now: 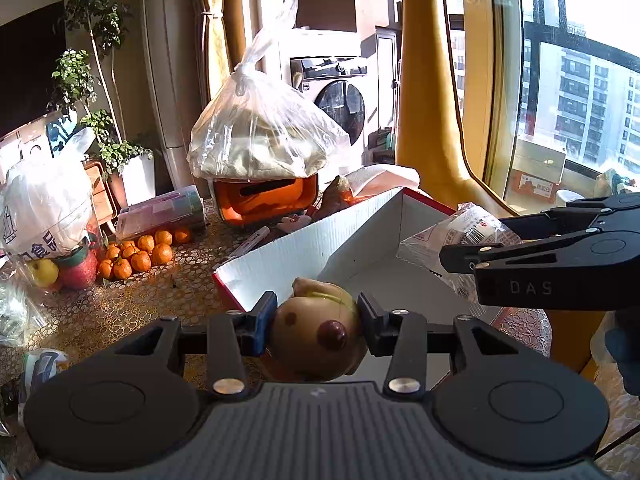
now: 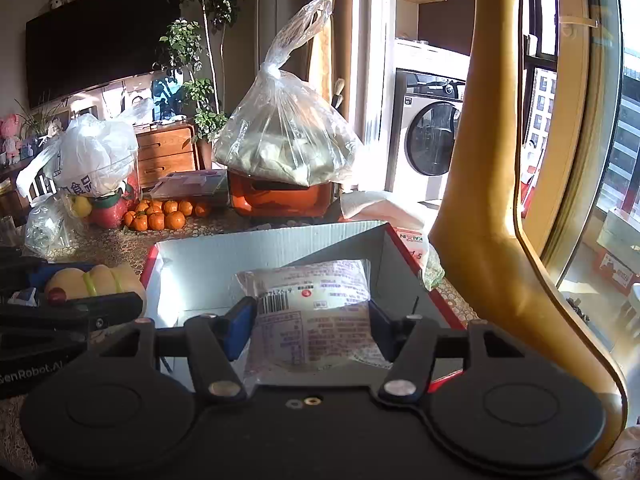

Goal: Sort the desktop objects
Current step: 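Carry the bun and the food bag with both grippers into the red box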

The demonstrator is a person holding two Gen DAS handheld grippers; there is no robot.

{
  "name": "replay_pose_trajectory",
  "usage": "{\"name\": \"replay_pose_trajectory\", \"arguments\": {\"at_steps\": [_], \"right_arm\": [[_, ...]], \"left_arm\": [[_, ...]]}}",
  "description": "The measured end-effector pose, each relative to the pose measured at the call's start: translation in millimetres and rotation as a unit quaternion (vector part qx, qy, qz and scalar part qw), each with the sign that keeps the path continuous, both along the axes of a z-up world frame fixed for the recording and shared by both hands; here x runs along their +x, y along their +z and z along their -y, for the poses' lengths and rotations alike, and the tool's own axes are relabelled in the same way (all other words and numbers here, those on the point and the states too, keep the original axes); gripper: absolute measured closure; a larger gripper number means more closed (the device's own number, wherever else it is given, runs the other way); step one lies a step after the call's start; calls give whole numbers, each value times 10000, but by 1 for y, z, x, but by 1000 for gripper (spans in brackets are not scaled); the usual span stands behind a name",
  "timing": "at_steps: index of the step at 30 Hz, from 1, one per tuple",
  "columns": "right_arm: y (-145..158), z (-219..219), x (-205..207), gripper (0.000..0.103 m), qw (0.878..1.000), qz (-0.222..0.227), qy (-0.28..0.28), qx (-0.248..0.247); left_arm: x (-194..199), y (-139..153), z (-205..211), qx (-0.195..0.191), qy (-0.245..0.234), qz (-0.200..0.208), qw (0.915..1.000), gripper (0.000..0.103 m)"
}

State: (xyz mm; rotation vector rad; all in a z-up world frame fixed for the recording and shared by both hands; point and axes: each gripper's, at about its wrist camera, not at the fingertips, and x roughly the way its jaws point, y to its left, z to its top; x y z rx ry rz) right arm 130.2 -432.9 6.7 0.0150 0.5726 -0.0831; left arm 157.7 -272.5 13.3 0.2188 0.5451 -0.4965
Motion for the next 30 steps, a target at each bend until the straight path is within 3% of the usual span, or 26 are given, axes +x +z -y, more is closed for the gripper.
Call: {"name": "replay_pose_trajectory", "arguments": {"at_steps": [10,30], "right_arm": [[-2,16,27,43,9996,-258,77,47],[-45,31,75,43,9930,-1160,155,-163]], "left_arm": [[27,-14,18,127,-244,-335,9991,60],[70,-43,65,700,-765,-959,9900,60]]}}
